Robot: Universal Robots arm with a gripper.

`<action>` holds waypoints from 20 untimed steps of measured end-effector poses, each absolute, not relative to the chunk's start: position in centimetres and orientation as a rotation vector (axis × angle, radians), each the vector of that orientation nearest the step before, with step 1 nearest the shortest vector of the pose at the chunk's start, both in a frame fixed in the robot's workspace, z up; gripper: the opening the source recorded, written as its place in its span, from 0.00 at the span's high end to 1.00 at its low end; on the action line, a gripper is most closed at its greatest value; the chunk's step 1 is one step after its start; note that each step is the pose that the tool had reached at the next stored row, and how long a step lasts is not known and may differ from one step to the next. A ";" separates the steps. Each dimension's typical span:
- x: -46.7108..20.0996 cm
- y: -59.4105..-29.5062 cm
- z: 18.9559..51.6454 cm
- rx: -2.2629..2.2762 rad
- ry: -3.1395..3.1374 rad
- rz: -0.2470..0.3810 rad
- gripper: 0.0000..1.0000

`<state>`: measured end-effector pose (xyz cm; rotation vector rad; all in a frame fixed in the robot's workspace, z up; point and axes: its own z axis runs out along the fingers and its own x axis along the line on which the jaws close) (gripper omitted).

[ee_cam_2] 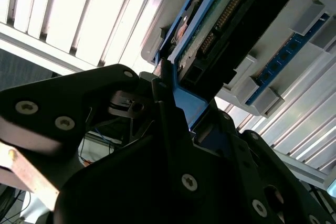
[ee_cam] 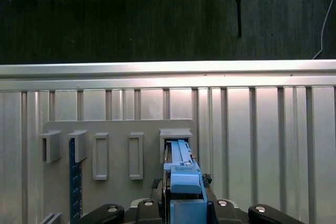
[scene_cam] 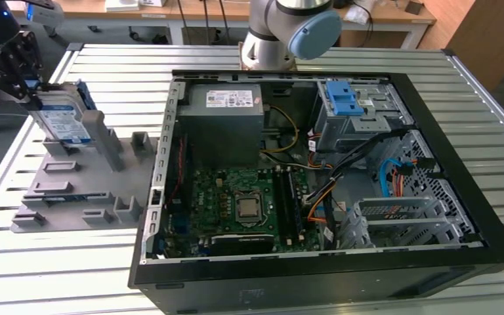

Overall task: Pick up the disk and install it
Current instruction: 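Pick up the disk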

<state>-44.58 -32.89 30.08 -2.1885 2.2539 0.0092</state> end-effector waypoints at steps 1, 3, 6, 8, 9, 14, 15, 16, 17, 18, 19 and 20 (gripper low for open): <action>-44.6 -32.9 30.1 -2.189 2.254 0.009 0.64; -44.6 -32.9 30.2 -2.189 2.254 0.009 0.64; -44.6 -32.9 30.4 -2.189 2.254 0.009 0.64; -44.6 -32.9 30.5 -2.189 2.254 0.009 0.64; -44.6 -32.9 30.5 -2.188 2.254 0.009 0.64; -44.6 -32.9 30.7 -2.189 2.254 0.009 0.64; -44.6 -32.9 30.8 -2.189 2.254 0.009 0.64; -44.6 -32.9 30.8 -2.189 2.254 0.009 0.64; -44.6 -32.9 30.9 -2.189 2.254 0.009 0.64; -44.6 -32.9 30.9 -2.189 2.254 0.009 0.64; -44.6 -32.9 31.0 -2.188 2.254 0.009 0.64; -44.6 -32.9 31.0 -2.189 2.254 0.009 0.64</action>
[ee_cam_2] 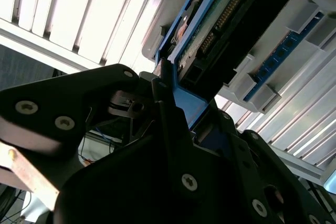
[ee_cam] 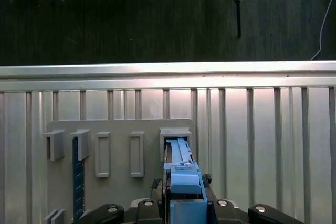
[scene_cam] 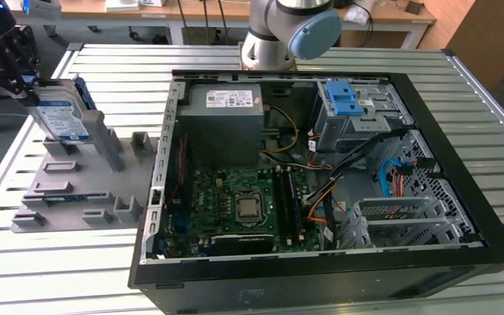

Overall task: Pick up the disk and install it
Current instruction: 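Pick up the disk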

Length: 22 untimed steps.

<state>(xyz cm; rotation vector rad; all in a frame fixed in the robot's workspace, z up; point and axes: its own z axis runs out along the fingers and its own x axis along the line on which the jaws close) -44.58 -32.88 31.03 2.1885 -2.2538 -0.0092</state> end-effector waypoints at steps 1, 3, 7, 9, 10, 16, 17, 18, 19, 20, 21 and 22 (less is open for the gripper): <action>-44.6 -32.9 31.1 2.189 -2.254 -0.009 0.64; -44.6 -32.9 31.2 2.188 -2.254 -0.009 0.64; -44.6 -32.9 31.7 2.189 -2.254 -0.009 0.64; -44.6 -32.9 31.9 2.189 -2.254 -0.009 0.64; -44.6 -32.9 32.0 2.188 -2.254 -0.009 0.64; -44.6 -32.9 32.6 2.189 -2.254 -0.009 0.64; -44.6 -32.9 32.7 2.189 -2.254 -0.009 0.64; -44.6 -32.9 32.8 2.189 -2.254 -0.009 0.64; -44.6 -32.9 32.9 2.189 -2.254 -0.009 0.64; -44.6 -32.9 33.0 2.189 -2.254 -0.009 0.64; -44.6 -32.8 33.0 2.189 -2.254 -0.009 0.64; -44.6 -32.8 33.1 2.189 -2.254 -0.009 0.64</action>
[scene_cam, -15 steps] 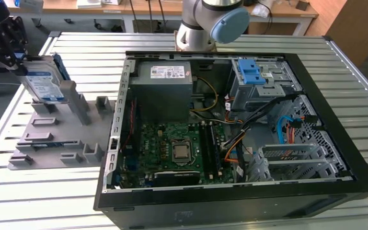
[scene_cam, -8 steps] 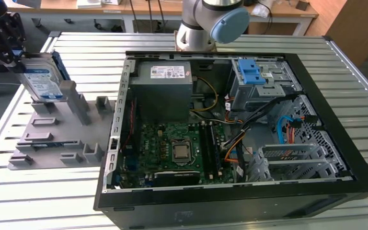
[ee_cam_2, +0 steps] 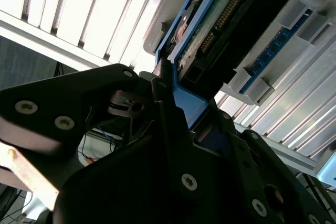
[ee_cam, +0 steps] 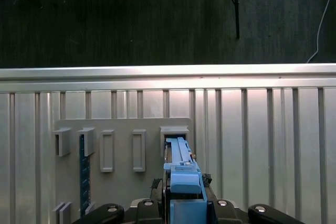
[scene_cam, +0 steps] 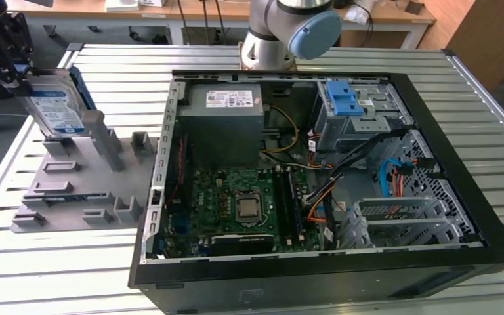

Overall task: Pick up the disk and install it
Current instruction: 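Pick up the disk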

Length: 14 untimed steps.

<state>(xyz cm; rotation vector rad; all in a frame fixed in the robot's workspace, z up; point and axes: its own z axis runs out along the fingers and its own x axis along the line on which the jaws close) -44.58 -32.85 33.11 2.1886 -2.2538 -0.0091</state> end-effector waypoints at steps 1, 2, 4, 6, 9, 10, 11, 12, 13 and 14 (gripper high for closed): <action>-44.6 -32.8 33.2 2.189 -2.254 -0.009 0.64; -44.6 -32.8 33.3 2.189 -2.254 -0.009 0.64; -44.6 -32.8 33.4 2.189 -2.254 -0.009 0.64; -44.6 -32.8 33.6 2.188 -2.254 -0.009 0.64; -44.6 -32.8 33.9 2.189 -2.254 -0.009 0.64; -44.6 -32.8 33.9 2.189 -2.254 -0.009 0.64; -44.6 -32.8 34.0 2.189 -2.254 -0.009 0.64; -44.6 -32.8 34.1 2.189 -2.254 -0.009 0.64; -44.6 -32.8 34.1 2.189 -2.254 -0.009 0.64; -44.6 -32.8 34.1 2.189 -2.254 -0.009 0.64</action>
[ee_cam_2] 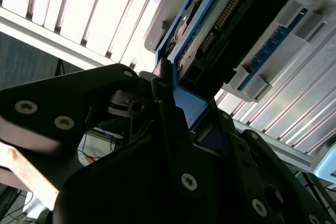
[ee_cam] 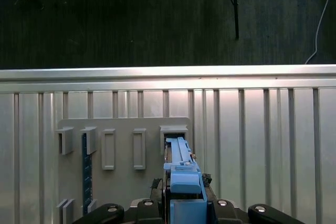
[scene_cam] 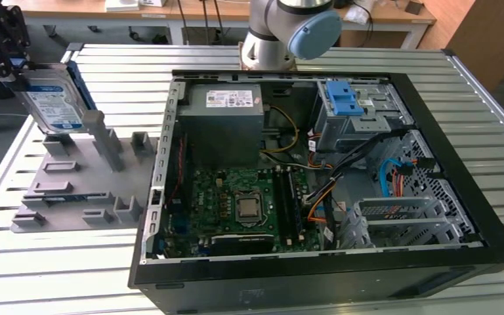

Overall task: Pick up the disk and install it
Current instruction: 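Pick up the disk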

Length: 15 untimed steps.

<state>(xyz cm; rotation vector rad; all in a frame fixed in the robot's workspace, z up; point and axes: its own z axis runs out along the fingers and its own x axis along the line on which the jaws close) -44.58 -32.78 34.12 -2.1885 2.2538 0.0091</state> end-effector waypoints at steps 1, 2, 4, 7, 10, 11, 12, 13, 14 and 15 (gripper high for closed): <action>-44.6 -32.8 34.2 -2.188 2.254 0.009 0.64; -44.6 -32.8 34.2 -2.188 2.254 0.009 0.64; -44.6 -32.8 34.2 -2.188 2.254 0.009 0.64; -44.6 -32.8 34.4 -2.189 2.254 0.009 0.64; -44.6 -32.8 34.5 -2.189 2.254 0.009 0.64; -44.6 -32.8 34.6 -2.189 2.254 0.009 0.64; -44.6 -32.8 34.7 -2.189 2.254 0.009 0.64; -44.6 -32.8 34.7 -2.188 2.254 0.009 0.64; -44.6 -32.8 34.8 -2.188 2.254 0.009 0.64; -44.6 -32.8 34.8 -2.188 2.254 0.009 0.64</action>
